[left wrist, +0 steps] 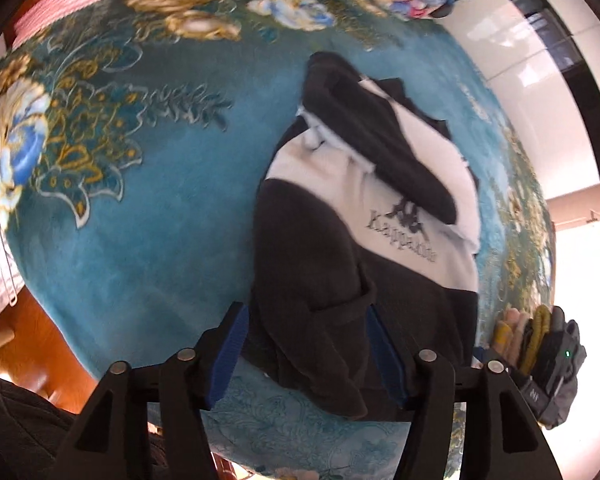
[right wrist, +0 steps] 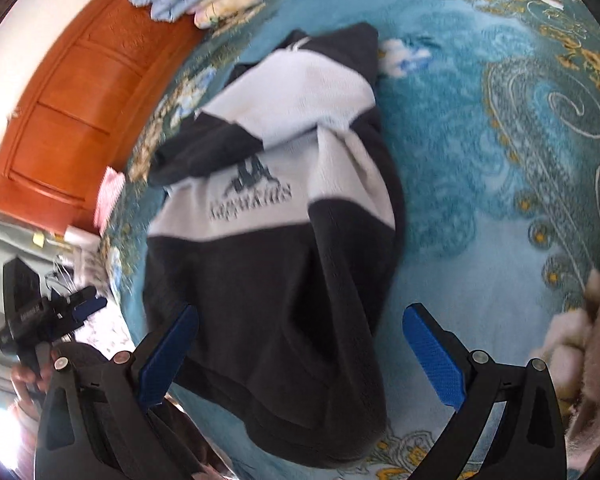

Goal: Fold clothes

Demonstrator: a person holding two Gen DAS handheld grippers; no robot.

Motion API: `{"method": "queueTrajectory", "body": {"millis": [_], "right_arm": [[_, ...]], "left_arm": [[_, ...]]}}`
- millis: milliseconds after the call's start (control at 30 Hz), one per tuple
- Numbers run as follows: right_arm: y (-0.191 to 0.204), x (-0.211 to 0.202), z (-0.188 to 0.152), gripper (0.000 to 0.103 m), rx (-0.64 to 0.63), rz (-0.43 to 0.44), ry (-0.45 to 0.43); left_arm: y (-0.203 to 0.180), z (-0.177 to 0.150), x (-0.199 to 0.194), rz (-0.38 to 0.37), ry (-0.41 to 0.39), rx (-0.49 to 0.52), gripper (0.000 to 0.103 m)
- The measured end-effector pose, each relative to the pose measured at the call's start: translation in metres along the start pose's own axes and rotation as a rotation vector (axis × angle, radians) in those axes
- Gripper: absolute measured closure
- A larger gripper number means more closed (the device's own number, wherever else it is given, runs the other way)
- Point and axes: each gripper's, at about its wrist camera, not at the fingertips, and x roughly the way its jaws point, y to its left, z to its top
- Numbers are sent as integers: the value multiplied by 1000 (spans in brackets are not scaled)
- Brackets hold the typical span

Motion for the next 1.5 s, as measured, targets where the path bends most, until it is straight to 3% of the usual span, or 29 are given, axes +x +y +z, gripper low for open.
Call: {"method": "queueTrajectory", "body": {"millis": [233,367,533,633,800,933,1033,1200,1333,1500], "right_arm": [[0,10,-18,1,-25,-63,10],[-1,8,-26,1,-3,-67,19],[12,-3,-47,1,-83,-90,50],[28,-8,-66,1,-211,-114,87],[43,5,-97,1,-421,-243,160],[41,23,-109,1,-482,-412,126],[43,14,-92,1,-463,-491,3],[43,-20,-30,1,-318,-465,-191],[38,-22,8,1,-209,-456,-218],[40,-14,35,1,-148,-464,-222]], "left_arm": [[6,-3,30,102,87,-11,37],[13,-3,34,104,98,-34,37],[21,-3,40,105,112,-63,37],[26,-3,43,106,120,-81,37],[31,-1,35,64,94,-102,37],[35,0,29,31,74,-119,37],[32,-2,22,9,55,-90,37],[28,-1,14,-14,28,-55,37],[5,-8,12,-36,17,46,37],[-51,-39,30,113,57,340,37]]}}
